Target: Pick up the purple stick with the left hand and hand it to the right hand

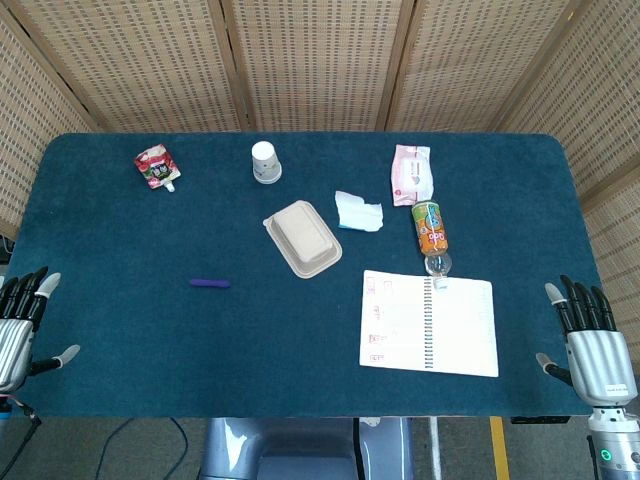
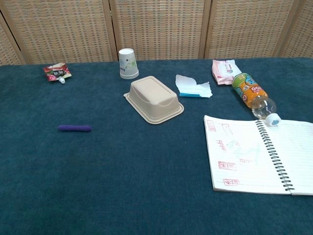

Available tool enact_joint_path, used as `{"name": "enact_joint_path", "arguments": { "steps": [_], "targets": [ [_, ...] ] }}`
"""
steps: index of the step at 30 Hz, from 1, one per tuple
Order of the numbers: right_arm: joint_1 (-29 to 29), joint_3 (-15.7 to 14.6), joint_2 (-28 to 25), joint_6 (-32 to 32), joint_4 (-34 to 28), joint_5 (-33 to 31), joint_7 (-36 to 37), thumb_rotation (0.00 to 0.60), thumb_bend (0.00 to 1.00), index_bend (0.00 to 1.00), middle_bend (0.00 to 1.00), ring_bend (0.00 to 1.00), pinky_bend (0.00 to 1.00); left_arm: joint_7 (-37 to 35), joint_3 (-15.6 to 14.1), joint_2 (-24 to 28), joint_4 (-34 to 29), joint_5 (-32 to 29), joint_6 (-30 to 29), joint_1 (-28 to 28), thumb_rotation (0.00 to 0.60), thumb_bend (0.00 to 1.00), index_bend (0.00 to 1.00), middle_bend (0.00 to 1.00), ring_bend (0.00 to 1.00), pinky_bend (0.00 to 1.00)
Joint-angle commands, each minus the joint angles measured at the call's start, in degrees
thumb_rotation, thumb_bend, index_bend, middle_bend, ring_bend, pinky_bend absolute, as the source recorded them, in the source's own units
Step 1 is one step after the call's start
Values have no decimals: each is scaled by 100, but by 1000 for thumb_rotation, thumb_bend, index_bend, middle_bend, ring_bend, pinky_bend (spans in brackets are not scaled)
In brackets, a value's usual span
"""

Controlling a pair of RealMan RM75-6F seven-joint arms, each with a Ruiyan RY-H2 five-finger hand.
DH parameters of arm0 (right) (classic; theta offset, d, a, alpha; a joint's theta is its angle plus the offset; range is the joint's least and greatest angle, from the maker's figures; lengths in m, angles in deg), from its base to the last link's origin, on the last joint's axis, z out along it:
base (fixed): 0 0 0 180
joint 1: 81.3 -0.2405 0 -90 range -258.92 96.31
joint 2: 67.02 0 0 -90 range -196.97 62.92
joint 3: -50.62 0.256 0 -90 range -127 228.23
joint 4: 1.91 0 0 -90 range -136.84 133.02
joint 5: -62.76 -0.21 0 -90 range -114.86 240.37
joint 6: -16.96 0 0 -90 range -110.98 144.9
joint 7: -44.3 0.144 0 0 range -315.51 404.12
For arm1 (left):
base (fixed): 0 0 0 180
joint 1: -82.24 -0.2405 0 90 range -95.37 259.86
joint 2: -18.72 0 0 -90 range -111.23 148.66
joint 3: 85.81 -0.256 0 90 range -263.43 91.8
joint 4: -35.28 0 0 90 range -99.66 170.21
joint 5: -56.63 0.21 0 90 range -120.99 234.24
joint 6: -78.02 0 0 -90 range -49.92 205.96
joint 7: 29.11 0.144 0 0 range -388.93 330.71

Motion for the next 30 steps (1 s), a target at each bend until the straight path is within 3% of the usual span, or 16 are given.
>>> {"name": "enact_joint_path", "arguments": {
  "steps": [1,11,14,17,20,25,30],
  "targets": [
    [0,-1,-6,1,0,6,12,600,0,0,0,0,0,15,-5,-9,5,11,-5,-2,600,0,0,0,0,0],
    [-5,-8,22,45,-30,-14,-53,600,0,0,0,0,0,6,-26,7,31,0,392,201,600,0,1,0,0,0],
    [-8,0,13,61,-27,-35,-34,600,0,0,0,0,0,40,77,-52,8,-126,770,451,600,40,105,0,0,0],
    [-16,12,3,84,-31,-60,5,600,0,0,0,0,0,137,208,-179,60,-282,1176,737,600,158,263,0,0,0],
    [-30,29,-5,114,-34,-91,21,600,0,0,0,0,0,265,385,-359,180,-499,1774,1161,600,222,347,0,0,0],
    [-36,55,-19,144,-30,-154,65,600,0,0,0,0,0,755,634,-796,554,-971,2614,1794,600,262,402,0,0,0],
    [-55,75,-14,215,-1,-234,81,600,0,0,0,0,0,1143,784,-1277,854,-1321,3066,2228,600,322,433,0,0,0]
  ]
}}
